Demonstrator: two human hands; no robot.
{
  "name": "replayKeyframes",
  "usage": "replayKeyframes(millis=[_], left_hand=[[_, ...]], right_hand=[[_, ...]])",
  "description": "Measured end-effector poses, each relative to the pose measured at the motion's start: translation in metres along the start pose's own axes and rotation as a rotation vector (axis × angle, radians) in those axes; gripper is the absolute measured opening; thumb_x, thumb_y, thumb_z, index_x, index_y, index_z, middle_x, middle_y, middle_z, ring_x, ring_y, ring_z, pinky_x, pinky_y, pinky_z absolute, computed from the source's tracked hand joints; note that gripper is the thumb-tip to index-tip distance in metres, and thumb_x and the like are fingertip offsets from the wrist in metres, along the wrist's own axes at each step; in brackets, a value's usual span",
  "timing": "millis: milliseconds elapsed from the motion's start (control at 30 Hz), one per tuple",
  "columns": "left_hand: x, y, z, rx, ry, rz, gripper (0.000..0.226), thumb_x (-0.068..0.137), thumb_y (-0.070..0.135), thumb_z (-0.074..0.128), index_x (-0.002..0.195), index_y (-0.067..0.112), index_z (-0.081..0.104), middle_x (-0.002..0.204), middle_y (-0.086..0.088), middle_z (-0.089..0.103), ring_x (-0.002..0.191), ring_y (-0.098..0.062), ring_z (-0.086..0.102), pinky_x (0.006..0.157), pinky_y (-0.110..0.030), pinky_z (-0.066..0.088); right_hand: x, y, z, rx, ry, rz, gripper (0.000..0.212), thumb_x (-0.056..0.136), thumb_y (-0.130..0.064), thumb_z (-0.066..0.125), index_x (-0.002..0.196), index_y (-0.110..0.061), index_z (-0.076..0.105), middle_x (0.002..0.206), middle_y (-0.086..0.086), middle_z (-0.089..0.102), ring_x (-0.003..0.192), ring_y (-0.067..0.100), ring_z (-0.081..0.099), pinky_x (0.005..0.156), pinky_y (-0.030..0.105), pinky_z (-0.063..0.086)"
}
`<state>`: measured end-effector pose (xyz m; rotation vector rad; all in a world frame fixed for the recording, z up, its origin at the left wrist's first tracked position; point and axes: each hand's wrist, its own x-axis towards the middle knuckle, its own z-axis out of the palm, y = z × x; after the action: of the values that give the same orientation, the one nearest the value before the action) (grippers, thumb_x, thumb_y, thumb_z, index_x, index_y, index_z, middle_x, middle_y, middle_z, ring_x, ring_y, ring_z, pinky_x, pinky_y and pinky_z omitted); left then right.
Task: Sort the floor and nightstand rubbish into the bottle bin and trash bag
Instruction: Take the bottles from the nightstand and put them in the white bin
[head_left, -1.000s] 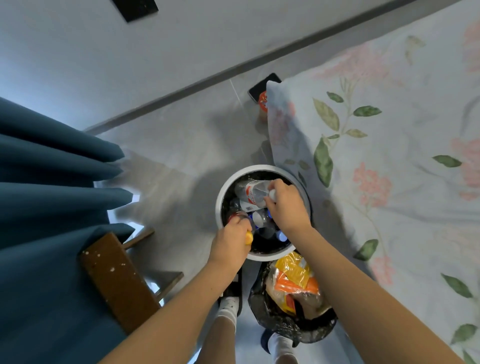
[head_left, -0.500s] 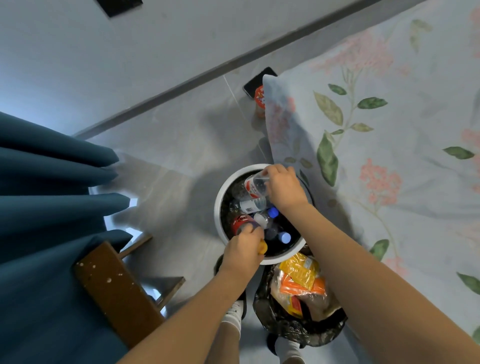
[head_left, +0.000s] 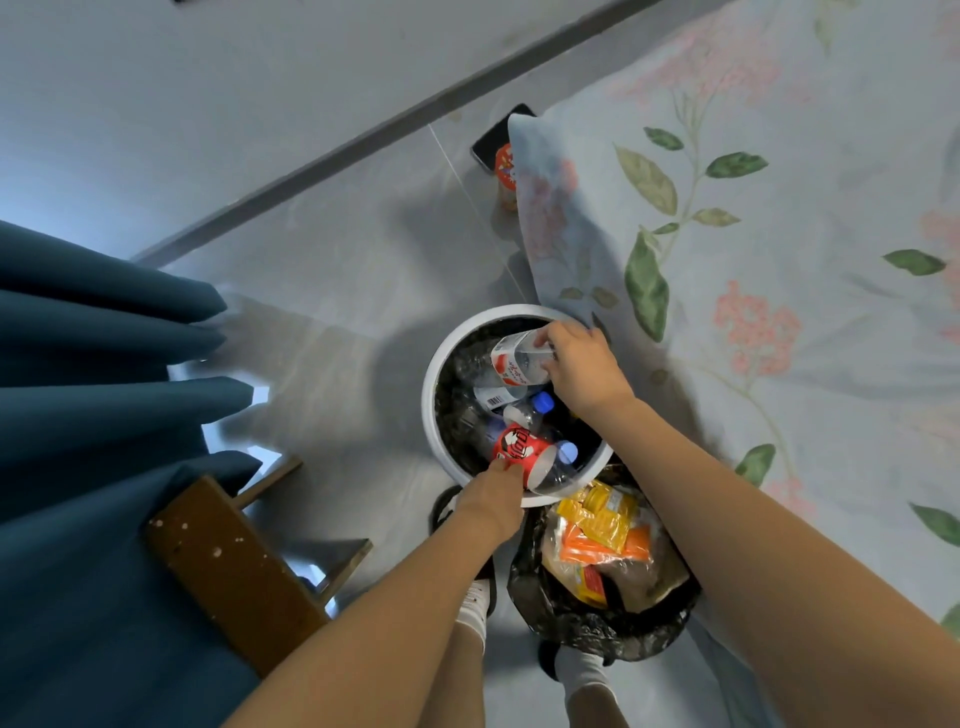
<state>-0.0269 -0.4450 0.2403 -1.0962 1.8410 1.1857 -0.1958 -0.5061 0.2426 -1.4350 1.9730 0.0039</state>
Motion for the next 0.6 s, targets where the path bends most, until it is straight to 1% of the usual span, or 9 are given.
replayKeyframes(millis=[100,200,267,300,367,467,533,600], left_hand=[[-0.004,-0.001,-0.009,0.042,0.069,-0.027,0.049,0.092,0.013,0.053,0.139,0.011,0.042,0.137,-0.012,0.045,0.119,-0.032,0.052,0.096,-0.042,0.047],[-0.010,0.004,-0.025,0.093,0.141,0.003,0.040,0.092,0.017,0.052,0.131,0.011,0.053,0.131,-0.013,0.050,0.116,-0.032,0.053,0.093,-0.041,0.048],[-0.015,0.009,-0.040,0.136,0.200,0.052,0.035,0.092,0.019,0.050,0.125,0.011,0.058,0.126,-0.011,0.054,0.113,-0.032,0.055,0.089,-0.040,0.049],[-0.019,0.012,-0.048,0.166,0.240,0.080,0.032,0.093,0.019,0.049,0.123,0.011,0.059,0.123,-0.010,0.056,0.111,-0.031,0.056,0.086,-0.039,0.049],[-0.029,0.018,-0.065,0.229,0.327,0.142,0.028,0.094,0.020,0.048,0.118,0.012,0.060,0.116,-0.008,0.061,0.107,-0.028,0.058,0.082,-0.038,0.050],[-0.046,0.025,-0.083,0.346,0.417,0.200,0.027,0.095,0.024,0.045,0.116,0.016,0.062,0.111,-0.004,0.065,0.103,-0.024,0.059,0.078,-0.036,0.049],[-0.057,0.030,-0.089,0.412,0.465,0.214,0.030,0.097,0.030,0.041,0.113,0.019,0.063,0.108,-0.001,0.067,0.101,-0.021,0.059,0.075,-0.033,0.048],[-0.067,0.038,-0.091,0.442,0.463,0.229,0.032,0.098,0.037,0.039,0.112,0.022,0.064,0.107,0.001,0.067,0.101,-0.020,0.059,0.077,-0.032,0.048]], right_hand=[[-0.006,0.003,0.000,-0.004,0.008,-0.013,0.035,0.085,0.002,0.054,0.113,-0.019,0.053,0.126,0.000,0.054,0.114,0.032,0.045,0.095,0.040,0.041],[-0.013,0.005,-0.001,-0.012,0.013,-0.009,0.029,0.086,-0.001,0.054,0.111,-0.016,0.056,0.123,0.003,0.057,0.110,0.033,0.049,0.093,0.039,0.042],[-0.019,0.003,-0.006,-0.020,-0.018,0.021,0.025,0.088,-0.006,0.053,0.111,-0.015,0.058,0.117,0.006,0.061,0.110,0.033,0.051,0.087,0.039,0.046],[-0.023,0.000,-0.010,-0.057,-0.057,0.023,0.025,0.089,-0.011,0.053,0.113,-0.015,0.059,0.115,0.008,0.063,0.111,0.033,0.050,0.086,0.037,0.045],[-0.034,-0.005,-0.019,-0.159,-0.102,-0.004,0.028,0.092,-0.021,0.051,0.118,-0.017,0.057,0.113,0.008,0.064,0.113,0.032,0.048,0.089,0.037,0.040],[-0.061,-0.009,-0.034,-0.177,-0.073,-0.006,0.027,0.094,-0.025,0.046,0.118,-0.016,0.057,0.115,0.007,0.064,0.112,0.030,0.049,0.090,0.038,0.039],[-0.084,-0.008,-0.041,-0.145,-0.073,0.021,0.025,0.096,-0.023,0.042,0.114,-0.013,0.058,0.114,0.008,0.063,0.111,0.029,0.049,0.085,0.037,0.041],[-0.111,-0.004,-0.048,-0.130,-0.074,0.044,0.025,0.097,-0.021,0.040,0.114,-0.011,0.056,0.113,0.008,0.062,0.112,0.029,0.048,0.082,0.037,0.042]])
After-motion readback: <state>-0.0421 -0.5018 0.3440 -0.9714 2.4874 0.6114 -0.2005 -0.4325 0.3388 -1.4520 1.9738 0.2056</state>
